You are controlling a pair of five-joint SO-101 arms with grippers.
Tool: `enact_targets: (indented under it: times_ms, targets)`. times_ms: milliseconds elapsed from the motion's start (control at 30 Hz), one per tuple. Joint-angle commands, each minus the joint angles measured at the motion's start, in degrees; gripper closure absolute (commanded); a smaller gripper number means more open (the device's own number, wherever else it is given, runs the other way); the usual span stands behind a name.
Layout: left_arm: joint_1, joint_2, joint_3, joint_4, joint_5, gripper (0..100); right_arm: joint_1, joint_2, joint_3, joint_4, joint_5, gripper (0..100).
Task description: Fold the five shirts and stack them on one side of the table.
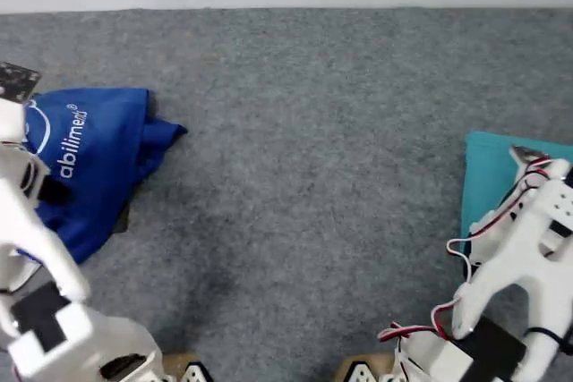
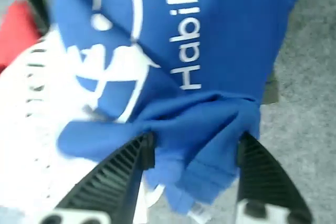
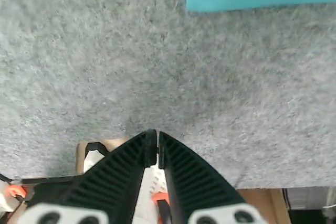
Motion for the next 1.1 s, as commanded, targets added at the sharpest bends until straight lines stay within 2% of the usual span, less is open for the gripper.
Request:
enact_targets:
  times_ms: [0, 100, 133, 300, 433, 633, 733, 867, 1067]
  targets:
    - [0.6, 2.5, -2.5, -1.5, -0.8, 82, -0.5, -2.2, -0.4, 2.3, -2.3, 98.8]
    - [3.2, 3.2, -2.5, -1.3, -2.1, 97, -0.4, -2.3, -0.4, 2.4, -3.2, 98.8]
    - [4.2, 3.2, -2.5, -1.3, -2.0, 99, -0.3, -2.3, -0.4, 2.4, -3.5, 98.8]
    - [9.0, -3.8, -2.6, 1.8, -0.9, 99, -0.2, -2.7, -0.4, 2.4, -3.5, 98.8]
    - [15.1, -15.8, -2.6, 1.8, 8.3, 99, -0.6, -6.0, -0.6, 2.2, -3.2, 98.8]
    - [33.4, -31.2, -2.6, 1.1, 22.1, 99, -2.4, -10.1, -0.4, 2.2, -3.1, 98.8]
    - [42.5, -35.3, -2.6, -2.0, 25.9, 99, -3.4, -12.4, -0.6, 2.2, 0.0, 98.8]
    - [53.9, -36.6, -2.6, -3.3, 26.4, 99, -4.9, -14.7, -0.4, 2.2, 4.9, 98.8]
    - [71.6, -34.5, 0.2, -3.5, 26.5, 99, -5.0, -14.6, -0.4, 2.2, 8.4, 98.8]
